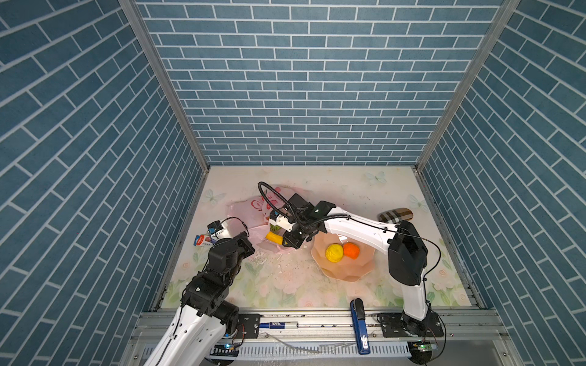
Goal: Take fruits out of the plastic bag
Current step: Pick up the fruit from the plastic bag.
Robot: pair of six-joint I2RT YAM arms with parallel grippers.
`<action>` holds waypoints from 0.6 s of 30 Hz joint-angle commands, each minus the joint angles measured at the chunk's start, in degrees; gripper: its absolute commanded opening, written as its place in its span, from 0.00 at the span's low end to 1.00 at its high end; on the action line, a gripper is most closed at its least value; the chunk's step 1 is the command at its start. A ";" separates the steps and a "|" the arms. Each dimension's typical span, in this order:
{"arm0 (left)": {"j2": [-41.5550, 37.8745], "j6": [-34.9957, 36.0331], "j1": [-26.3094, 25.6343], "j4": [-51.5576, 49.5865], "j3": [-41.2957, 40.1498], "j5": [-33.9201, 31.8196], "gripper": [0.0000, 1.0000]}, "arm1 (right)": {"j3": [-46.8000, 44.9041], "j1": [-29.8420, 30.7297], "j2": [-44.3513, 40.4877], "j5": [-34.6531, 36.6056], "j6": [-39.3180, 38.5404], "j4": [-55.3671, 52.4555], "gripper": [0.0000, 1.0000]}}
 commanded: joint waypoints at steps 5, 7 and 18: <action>0.30 0.77 0.08 2.34 -0.22 0.46 0.00 | -4.48 0.52 -3.92 0.54 0.85 -1.74 0.15; 0.07 0.96 0.05 1.95 0.09 0.38 0.00 | -4.82 0.57 -4.18 0.20 0.95 -1.65 0.14; -0.77 1.07 0.02 0.88 0.30 -0.13 0.00 | -7.54 1.81 -8.77 -1.35 -1.04 -1.20 0.13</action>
